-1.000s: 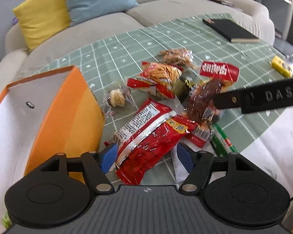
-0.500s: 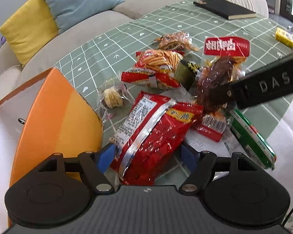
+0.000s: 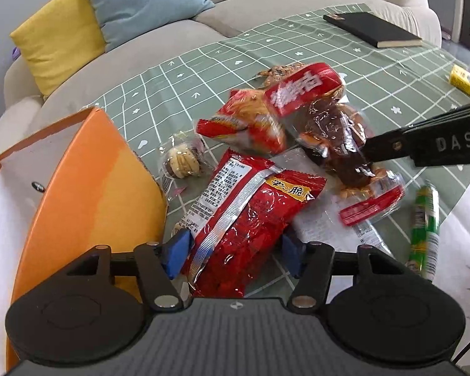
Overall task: Organize snacks
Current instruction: 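Grasp the red chili bag with the left gripper while the right grasps the green sausage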
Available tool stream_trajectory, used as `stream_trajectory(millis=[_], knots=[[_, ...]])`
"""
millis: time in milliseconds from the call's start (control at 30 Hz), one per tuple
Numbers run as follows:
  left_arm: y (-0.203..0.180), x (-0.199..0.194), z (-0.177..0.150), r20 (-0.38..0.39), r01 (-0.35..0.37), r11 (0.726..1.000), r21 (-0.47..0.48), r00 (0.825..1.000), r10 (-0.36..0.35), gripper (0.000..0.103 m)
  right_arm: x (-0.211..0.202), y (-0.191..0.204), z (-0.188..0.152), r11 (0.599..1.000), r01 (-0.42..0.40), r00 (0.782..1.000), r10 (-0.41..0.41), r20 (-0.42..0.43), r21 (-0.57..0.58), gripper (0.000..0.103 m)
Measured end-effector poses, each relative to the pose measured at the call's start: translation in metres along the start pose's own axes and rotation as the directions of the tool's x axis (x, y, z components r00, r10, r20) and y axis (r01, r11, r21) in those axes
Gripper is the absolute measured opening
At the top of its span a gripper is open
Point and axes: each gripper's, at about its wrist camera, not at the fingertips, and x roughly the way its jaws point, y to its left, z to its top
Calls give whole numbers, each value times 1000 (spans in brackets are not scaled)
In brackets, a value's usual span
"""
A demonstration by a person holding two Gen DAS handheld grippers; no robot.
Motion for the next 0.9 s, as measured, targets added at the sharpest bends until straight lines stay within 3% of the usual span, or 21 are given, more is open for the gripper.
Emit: stream_trajectory(millis=[33,67,267,533,600,667,900], knots=[[1,-1,0,3,0,1000,-7,1000,0,70,-2,0,1,1000,-8,1000,8,5,0,3],[1,-4,0,8,-2,1000,-11,1000,2,70,-4,1,1,1000,-14,1000,14,9,-4,0],[2,-18,-1,35,-1,999,-42,999,2,70,-12,6,2,999,-7,999,9,33,-40,0],[17,-42,-5,60,41,983,-177,998,-31,70,-18,-5,-4,1000,-3,1000,3,17,25,2],[20,-47,-6,66,47,978,-204,997,-35,70,-18,-8,-5,999,-4,1000,3,14,42,9],[22,-51,-8,68,58,971,-230,997,-44,70,-20,-10,-8,999,4,1000,-4,13,53,27],[28,-71,-17,58,127,937,-326,992,-114,70,-34,-23,-18,993,65,996,-58,-69,103,42]])
